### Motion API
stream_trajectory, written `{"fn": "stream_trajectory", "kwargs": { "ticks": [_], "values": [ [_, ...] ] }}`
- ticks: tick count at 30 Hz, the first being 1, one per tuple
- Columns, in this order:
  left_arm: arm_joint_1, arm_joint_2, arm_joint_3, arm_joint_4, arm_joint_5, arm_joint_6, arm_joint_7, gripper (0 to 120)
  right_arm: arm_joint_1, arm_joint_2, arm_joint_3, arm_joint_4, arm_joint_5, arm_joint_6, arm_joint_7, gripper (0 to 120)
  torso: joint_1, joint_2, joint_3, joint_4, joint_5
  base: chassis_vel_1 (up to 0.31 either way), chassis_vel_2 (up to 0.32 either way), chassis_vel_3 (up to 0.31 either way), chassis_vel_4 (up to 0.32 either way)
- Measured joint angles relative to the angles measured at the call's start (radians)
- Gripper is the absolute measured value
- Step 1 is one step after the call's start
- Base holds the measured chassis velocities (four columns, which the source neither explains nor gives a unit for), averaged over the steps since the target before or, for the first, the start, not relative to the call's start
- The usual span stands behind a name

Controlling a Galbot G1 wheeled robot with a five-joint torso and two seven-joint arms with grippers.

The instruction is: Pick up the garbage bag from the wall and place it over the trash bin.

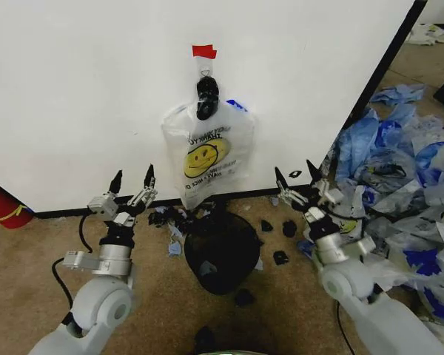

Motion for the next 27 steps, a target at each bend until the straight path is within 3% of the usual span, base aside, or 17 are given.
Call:
{"fn": "stream_trajectory", "kwargs": {
  "ticks": [8,14,27],
  "values": [
    [0.083,-0.050,-0.070,-0.038,0.026,-0.007,0.009,100,0.273,0.040,-0.155,-0.051,0.350,-0.093,-0.004,100,0.000,0.000,0.000,0.0002,-0.0006,0.000,0.000,0.000,0.000],
    [0.137,-0.071,-0.123,-0.066,0.039,-0.012,0.015,100,0.380,0.091,-0.210,-0.104,0.529,-0.167,-0.066,100,0.000,0.000,0.000,-0.0001,0.0000,0.000,0.000,0.000,0.000],
    [0.220,-0.121,-0.167,-0.102,0.065,-0.028,0.031,100,0.502,0.253,-0.294,-0.337,0.587,-0.212,-0.178,100,0.000,0.000,0.000,0.0002,-0.0001,0.000,0.000,0.000,0.000]
  ]
}}
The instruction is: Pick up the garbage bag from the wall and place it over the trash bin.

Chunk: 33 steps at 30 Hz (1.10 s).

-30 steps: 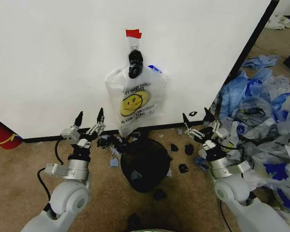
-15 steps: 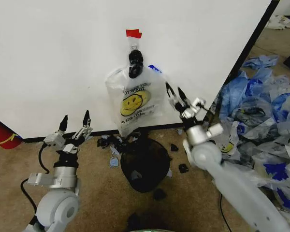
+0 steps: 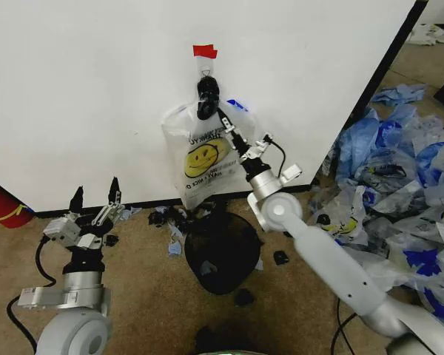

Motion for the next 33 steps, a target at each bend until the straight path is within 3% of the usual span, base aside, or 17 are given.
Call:
{"fn": "stream_trajectory", "kwargs": {
  "ticks": [11,33],
  "values": [
    [0.018,-0.002,-0.004,-0.006,0.002,-0.012,0.004,100,0.039,0.082,0.001,-0.091,-0.008,-0.013,-0.024,100,0.000,0.000,0.000,-0.0002,0.0002,0.000,0.000,0.000,0.000],
    [0.039,0.007,0.009,-0.005,-0.004,-0.028,0.008,100,0.058,0.140,0.009,-0.144,-0.038,-0.020,-0.059,100,0.000,0.000,0.000,-0.0002,0.0002,0.000,0.000,0.000,0.000]
  ]
}}
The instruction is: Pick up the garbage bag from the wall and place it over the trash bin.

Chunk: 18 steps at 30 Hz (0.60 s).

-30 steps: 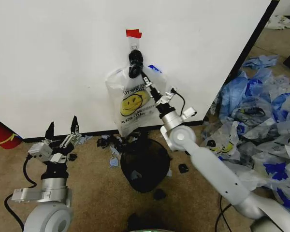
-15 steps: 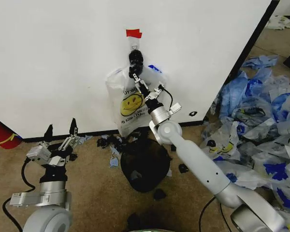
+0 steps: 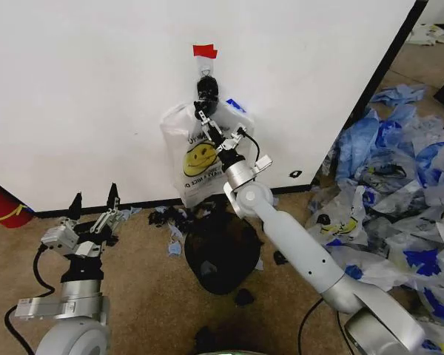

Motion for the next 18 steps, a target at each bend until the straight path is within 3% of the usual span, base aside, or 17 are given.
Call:
{"fn": "stream_trajectory", "kwargs": {
  "ticks": [11,16,18],
  "values": [
    [-0.002,-0.001,0.014,0.008,0.006,-0.001,0.000,100,-0.006,0.005,0.000,0.005,-0.014,0.000,-0.002,90,0.000,0.000,0.000,0.0000,0.0000,0.000,0.000,0.000,0.000],
    [-0.009,-0.004,0.038,0.025,0.018,-0.003,0.001,100,-0.012,0.003,0.002,0.003,-0.024,0.005,-0.007,67,0.000,0.000,0.000,0.0000,0.0000,0.000,0.000,0.000,0.000],
    [-0.009,-0.005,0.040,0.030,0.020,-0.003,0.001,100,-0.014,0.002,0.003,0.003,-0.027,0.007,-0.008,64,0.000,0.000,0.000,0.0000,0.0000,0.000,0.000,0.000,0.000]
  ]
}}
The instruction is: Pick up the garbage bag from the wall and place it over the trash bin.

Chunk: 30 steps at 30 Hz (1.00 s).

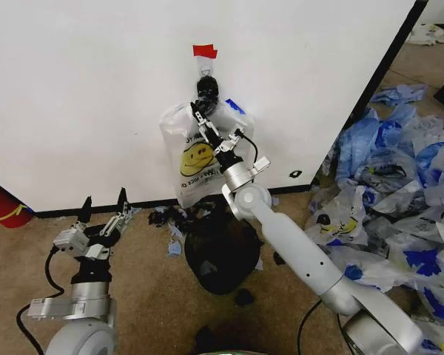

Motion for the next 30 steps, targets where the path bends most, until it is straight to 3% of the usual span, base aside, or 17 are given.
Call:
{"fn": "stream_trajectory", "kwargs": {
  "ticks": [3,6,7,17,30],
  "values": [
    [-0.002,0.000,0.007,0.005,0.002,-0.001,0.000,100,-0.003,-0.001,0.001,-0.001,-0.003,0.003,0.000,52,0.000,0.000,0.000,0.0000,0.0001,0.000,0.000,0.000,0.000],
    [-0.002,0.000,0.007,0.005,0.002,-0.001,0.000,100,-0.003,-0.001,0.001,-0.001,-0.003,0.003,0.000,52,0.000,0.000,0.000,0.0000,0.0001,0.000,0.000,0.000,0.000],
    [-0.003,0.001,0.015,0.006,0.004,-0.001,0.000,100,-0.003,0.000,0.003,-0.009,-0.005,0.007,-0.003,39,0.000,0.000,0.000,0.0000,0.0001,0.000,0.000,0.000,0.000],
    [-0.003,0.001,0.031,0.008,0.009,-0.001,0.001,100,-0.004,-0.009,0.007,-0.006,-0.007,0.009,0.003,0,0.000,0.000,0.000,0.0000,0.0001,0.000,0.000,0.000,0.000],
    [0.000,0.001,0.041,0.012,0.017,-0.002,0.001,100,-0.013,-0.019,0.007,0.015,-0.017,0.013,0.012,0,0.000,0.000,0.000,0.0001,0.0000,0.000,0.000,0.000,0.000]
  ]
}}
